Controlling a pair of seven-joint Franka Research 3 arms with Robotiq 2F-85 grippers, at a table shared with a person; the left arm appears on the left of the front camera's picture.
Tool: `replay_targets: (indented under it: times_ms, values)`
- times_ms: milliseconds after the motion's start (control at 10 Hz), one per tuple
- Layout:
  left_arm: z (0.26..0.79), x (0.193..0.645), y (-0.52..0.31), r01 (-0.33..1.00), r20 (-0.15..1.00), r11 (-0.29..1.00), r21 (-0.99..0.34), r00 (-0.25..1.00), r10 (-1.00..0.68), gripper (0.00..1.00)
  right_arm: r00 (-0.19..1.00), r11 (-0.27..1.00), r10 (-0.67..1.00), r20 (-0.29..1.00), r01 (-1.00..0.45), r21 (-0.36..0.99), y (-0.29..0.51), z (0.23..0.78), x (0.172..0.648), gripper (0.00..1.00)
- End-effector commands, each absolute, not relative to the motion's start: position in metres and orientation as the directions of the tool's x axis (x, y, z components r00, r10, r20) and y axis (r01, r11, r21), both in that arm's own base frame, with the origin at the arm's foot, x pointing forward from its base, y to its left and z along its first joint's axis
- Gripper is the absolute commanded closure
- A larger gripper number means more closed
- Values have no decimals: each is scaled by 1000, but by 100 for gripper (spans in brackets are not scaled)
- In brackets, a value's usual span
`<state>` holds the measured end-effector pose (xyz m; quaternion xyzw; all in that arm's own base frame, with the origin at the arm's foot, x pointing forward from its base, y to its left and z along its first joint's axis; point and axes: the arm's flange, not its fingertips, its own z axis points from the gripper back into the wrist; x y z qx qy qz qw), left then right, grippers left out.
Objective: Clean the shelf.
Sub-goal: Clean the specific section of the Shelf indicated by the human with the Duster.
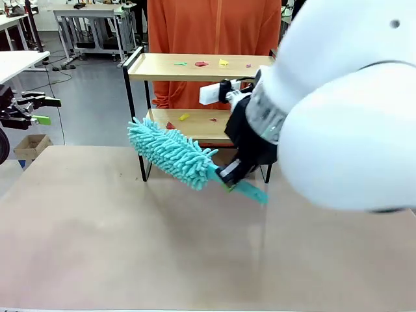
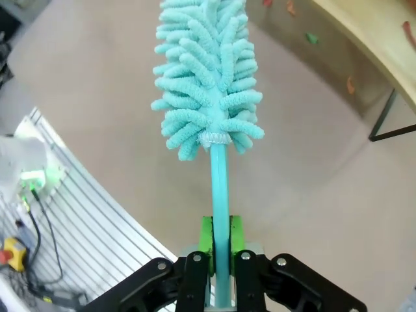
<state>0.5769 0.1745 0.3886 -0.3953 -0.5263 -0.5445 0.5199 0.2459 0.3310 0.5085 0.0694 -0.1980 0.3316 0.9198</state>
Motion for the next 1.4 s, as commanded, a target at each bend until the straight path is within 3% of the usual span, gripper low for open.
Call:
replay_targets:
  times_ms: [0, 500, 1300]
  values:
    - [392, 574, 175, 982, 978, 95, 166, -151, -147, 0, 728, 826, 513, 455, -562, -32, 352, 509, 247, 87]
    - [392, 574, 175, 982, 978, 95, 166, -151, -147, 0, 757, 912, 357, 548, -408, -31, 396, 503, 252, 87]
    - [392, 574, 175, 982, 978, 95, 166, -151, -147, 0, 819, 980, 162, 550, -199, 7, 484, 508, 313, 87]
